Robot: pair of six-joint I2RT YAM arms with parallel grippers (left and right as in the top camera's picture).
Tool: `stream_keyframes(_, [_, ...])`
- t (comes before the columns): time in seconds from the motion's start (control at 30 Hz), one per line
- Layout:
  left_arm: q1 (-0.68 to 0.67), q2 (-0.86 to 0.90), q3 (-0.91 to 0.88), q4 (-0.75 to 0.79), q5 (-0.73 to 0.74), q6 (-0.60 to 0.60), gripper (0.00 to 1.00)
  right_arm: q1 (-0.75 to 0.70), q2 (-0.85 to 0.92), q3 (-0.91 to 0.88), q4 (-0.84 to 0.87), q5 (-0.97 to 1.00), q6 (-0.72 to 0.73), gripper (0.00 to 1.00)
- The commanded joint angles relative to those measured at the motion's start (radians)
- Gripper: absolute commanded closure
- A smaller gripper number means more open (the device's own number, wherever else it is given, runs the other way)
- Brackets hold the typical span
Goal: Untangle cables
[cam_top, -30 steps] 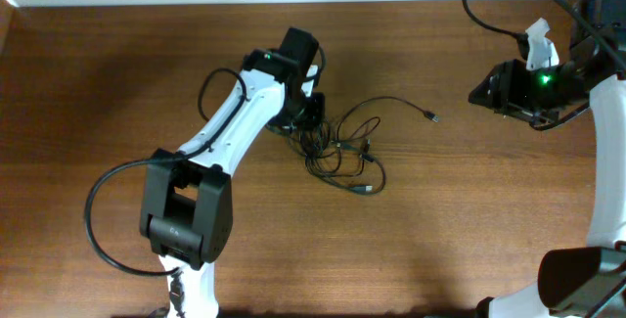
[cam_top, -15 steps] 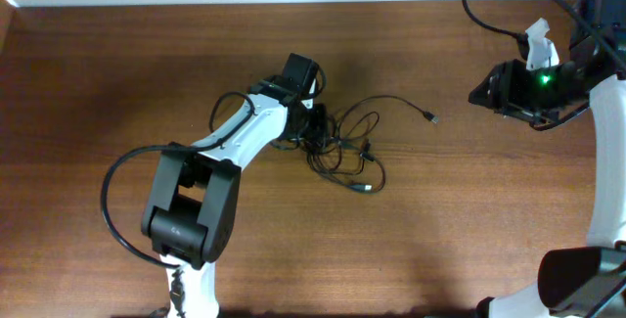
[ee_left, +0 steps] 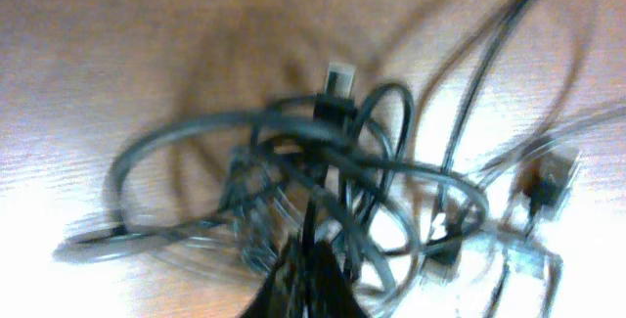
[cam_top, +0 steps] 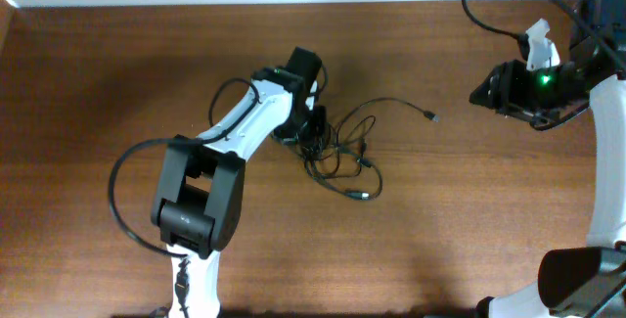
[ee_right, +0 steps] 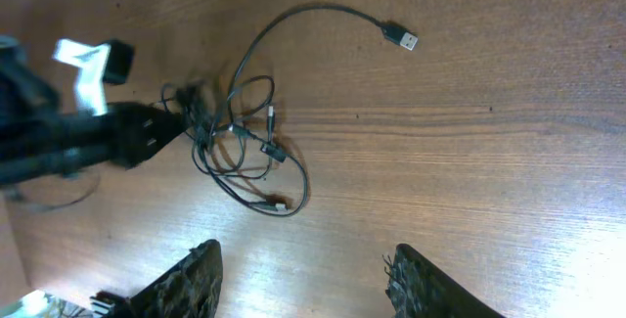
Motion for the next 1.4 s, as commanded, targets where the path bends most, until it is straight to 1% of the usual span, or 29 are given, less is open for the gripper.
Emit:
stream_keyframes(0.0, [-0.010, -0.073, 0.185, -0.236, -0.004, 0.124, 1.00, 0.003, -0.024, 0.007, 0.002, 0.010, -0.012, 0.44])
stream_keyframes(0.07, [-0.032, -0.092, 0.254, -0.371, 0.000, 0.198, 1.00, 0.003, -0.024, 0.007, 0.002, 0.010, -0.013, 0.44])
stream_keyframes(0.1, [-0.043, -0.094, 0.262, -0.403, 0.019, 0.233, 1.00, 0.003, -0.024, 0.007, 0.002, 0.010, -0.013, 0.44])
stream_keyframes(0.13, [-0.059, -0.094, 0.263, -0.439, 0.096, 0.324, 1.00, 0.003, -0.024, 0.007, 0.002, 0.010, -0.012, 0.44])
stream_keyframes(0.17, [-0.079, -0.093, 0.262, -0.502, 0.210, 0.504, 1.00, 0.003, -0.024, 0.007, 0.001, 0.010, -0.012, 0.44])
stream_keyframes(0.2, [-0.088, -0.093, 0.262, -0.552, 0.236, 0.655, 1.00, 0.003, -0.024, 0.007, 0.001, 0.010, -0.012, 0.44])
stream_keyframes(0.23, [-0.091, -0.093, 0.262, -0.579, 0.231, 0.755, 1.00, 0.003, -0.024, 0.007, 0.001, 0.010, -0.012, 0.44])
stream_keyframes(0.27, [-0.091, -0.093, 0.263, -0.583, 0.221, 0.797, 1.00, 0.003, -0.024, 0.007, 0.001, 0.010, -0.012, 0.44])
stream_keyframes(0.3, [-0.085, -0.095, 0.269, -0.545, 0.231, 0.809, 1.00, 0.004, -0.024, 0.007, -0.002, 0.008, -0.012, 0.44])
stream_keyframes(0.37, [-0.078, -0.095, 0.294, -0.490, 0.278, 0.750, 1.00, 0.027, -0.024, 0.007, -0.006, -0.020, -0.012, 0.44])
stream_keyframes(0.4, [-0.072, -0.095, 0.324, -0.449, 0.317, 0.672, 1.00, 0.060, -0.024, 0.007, -0.002, -0.044, -0.012, 0.44])
stream_keyframes(0.5, [-0.046, -0.096, 0.392, -0.349, 0.333, 0.392, 1.00, 0.158, -0.024, 0.007, 0.048, -0.086, -0.012, 0.44])
stream_keyframes(0.53, [-0.036, -0.096, 0.412, -0.317, 0.356, 0.339, 1.00, 0.188, -0.024, 0.007, 0.081, -0.123, -0.012, 0.44])
stream_keyframes(0.6, [-0.011, -0.096, 0.461, -0.240, 0.447, 0.235, 1.00, 0.237, -0.024, 0.007, 0.154, -0.156, 0.004, 0.44])
stream_keyframes(0.7, [0.013, -0.096, 0.554, -0.217, 0.462, 0.153, 1.00, 0.276, -0.023, 0.007, 0.268, -0.159, 0.086, 0.44])
stream_keyframes(0.77, [0.014, -0.098, 0.604, -0.218, 0.482, 0.139, 1.00, 0.284, -0.017, 0.006, 0.337, -0.199, 0.102, 0.44])
stream_keyframes(0.83, [0.014, -0.098, 0.625, -0.218, 0.544, 0.139, 1.00, 0.305, -0.005, 0.006, 0.374, -0.208, 0.098, 0.44])
stream_keyframes(0.93, [0.014, -0.098, 0.626, -0.218, 0.566, 0.135, 1.00, 0.346, 0.024, 0.006, 0.404, -0.219, 0.063, 0.44])
stream_keyframes(1.07, [0.014, -0.098, 0.626, -0.220, 0.623, 0.121, 1.00, 0.354, 0.061, 0.006, 0.441, -0.193, 0.068, 0.45])
stream_keyframes(1.1, [0.014, -0.098, 0.626, -0.225, 0.640, 0.121, 1.00, 0.350, 0.069, 0.006, 0.452, -0.163, 0.068, 0.48])
stream_keyframes(1.13, [0.014, -0.098, 0.626, -0.231, 0.674, 0.121, 1.00, 0.348, 0.077, 0.006, 0.465, -0.119, 0.092, 0.54])
stream_keyframes(1.2, [0.014, -0.098, 0.626, -0.239, 0.729, 0.122, 1.00, 0.348, 0.090, 0.006, 0.489, -0.009, 0.138, 0.72])
stream_keyframes(1.23, [0.014, -0.100, 0.626, -0.252, 0.753, 0.135, 1.00, 0.348, 0.094, 0.006, 0.496, 0.025, 0.153, 0.75])
stream_keyframes(1.3, [0.014, -0.109, 0.626, -0.298, 0.757, 0.185, 1.00, 0.329, 0.099, 0.006, 0.512, 0.119, 0.209, 0.89])
stream_keyframes(1.37, [0.014, -0.121, 0.626, -0.361, 0.757, 0.241, 1.00, 0.292, 0.101, 0.006, 0.539, 0.164, 0.304, 0.96])
